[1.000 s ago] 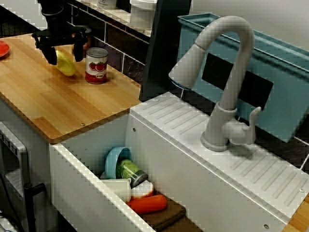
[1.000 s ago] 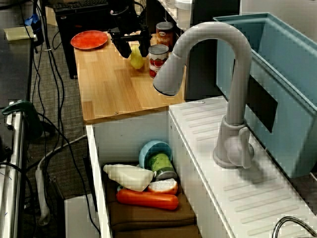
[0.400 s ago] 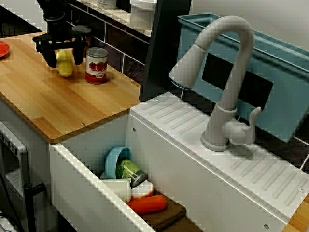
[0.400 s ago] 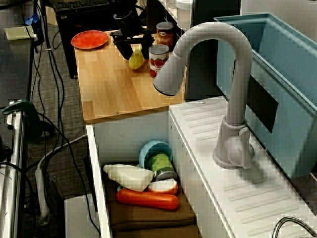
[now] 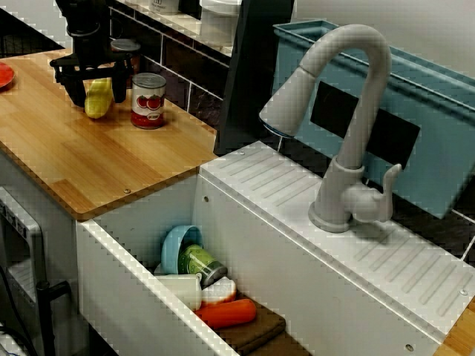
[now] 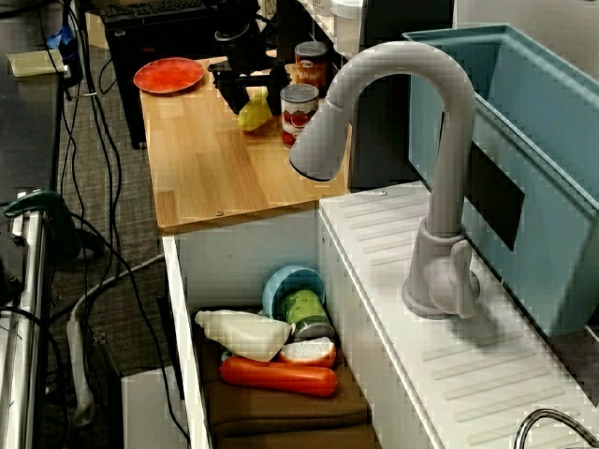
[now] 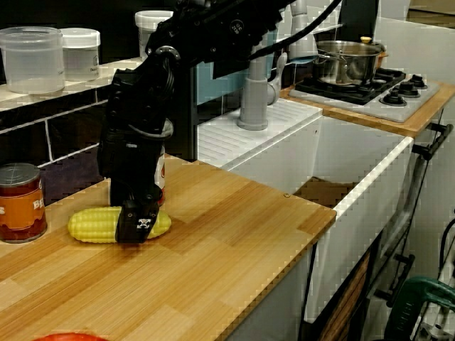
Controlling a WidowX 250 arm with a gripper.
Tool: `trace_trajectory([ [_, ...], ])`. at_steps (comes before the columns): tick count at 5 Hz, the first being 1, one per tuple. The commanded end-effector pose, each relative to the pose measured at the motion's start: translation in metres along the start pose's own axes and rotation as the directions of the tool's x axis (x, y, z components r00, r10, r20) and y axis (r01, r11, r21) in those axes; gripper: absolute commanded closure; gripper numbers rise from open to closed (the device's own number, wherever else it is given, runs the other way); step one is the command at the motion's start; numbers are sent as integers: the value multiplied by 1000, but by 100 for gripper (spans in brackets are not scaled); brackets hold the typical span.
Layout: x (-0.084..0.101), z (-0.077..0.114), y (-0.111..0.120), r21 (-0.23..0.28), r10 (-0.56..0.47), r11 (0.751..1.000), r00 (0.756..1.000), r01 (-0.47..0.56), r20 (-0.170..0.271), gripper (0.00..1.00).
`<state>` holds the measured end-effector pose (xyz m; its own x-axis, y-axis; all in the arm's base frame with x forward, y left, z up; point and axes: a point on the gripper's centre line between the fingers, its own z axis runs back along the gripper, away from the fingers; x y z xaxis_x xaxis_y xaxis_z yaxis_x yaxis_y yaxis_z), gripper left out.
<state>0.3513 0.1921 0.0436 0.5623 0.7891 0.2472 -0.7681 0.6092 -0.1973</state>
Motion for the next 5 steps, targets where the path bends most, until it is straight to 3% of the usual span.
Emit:
trace_trajectory([
  [1,9,10,-2,-18,-17,1000,999,18,38,100],
  [3,13,15,5,-38,-55,998,998,57,38,100],
  [5,21,30,26,-97,-254,959,960,266,120,100],
])
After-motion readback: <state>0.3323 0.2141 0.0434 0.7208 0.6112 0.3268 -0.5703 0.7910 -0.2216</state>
